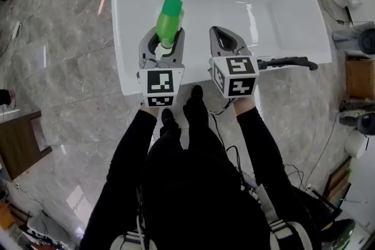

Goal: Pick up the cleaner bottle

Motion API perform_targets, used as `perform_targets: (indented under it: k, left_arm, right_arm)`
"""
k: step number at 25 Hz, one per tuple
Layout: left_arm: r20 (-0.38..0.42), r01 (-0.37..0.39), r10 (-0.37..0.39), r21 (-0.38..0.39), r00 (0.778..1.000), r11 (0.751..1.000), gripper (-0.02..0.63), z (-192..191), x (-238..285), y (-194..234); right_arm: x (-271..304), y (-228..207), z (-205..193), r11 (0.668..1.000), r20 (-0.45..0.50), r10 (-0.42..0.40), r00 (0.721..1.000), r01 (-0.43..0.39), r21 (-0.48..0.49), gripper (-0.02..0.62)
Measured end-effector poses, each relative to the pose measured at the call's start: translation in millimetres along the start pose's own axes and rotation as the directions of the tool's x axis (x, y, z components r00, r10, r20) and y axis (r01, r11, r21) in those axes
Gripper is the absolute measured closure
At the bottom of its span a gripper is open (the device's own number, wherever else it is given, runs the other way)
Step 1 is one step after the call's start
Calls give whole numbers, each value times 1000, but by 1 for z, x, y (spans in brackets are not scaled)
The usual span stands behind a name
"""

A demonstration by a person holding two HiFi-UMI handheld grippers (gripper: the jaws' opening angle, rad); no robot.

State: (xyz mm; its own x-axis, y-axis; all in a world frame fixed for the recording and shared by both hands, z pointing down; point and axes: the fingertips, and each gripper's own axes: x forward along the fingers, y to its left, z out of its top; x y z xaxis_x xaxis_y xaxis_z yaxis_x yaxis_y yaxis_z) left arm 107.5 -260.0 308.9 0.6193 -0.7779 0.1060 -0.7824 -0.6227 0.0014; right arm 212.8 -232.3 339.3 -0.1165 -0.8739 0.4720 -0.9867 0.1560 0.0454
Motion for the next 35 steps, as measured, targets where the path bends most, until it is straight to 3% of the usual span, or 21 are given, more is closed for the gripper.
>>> perform_targets:
  k: [17,30,35]
  left_arm:
    - [-19,90,-90,39,996,995,414,23,83,-97]
    - [-48,186,-183,64,982,980,414,5,95,-101]
    - [-56,206,-202,79,978,975,414,13,119,-130]
  right_arm:
    - [-25,-130,7,995,43,-85,995,82,64,594]
    - [-21,-128,4,986,39,-147,988,143,80,594]
    - [-27,-161,8,986,44,-147,988,144,79,594]
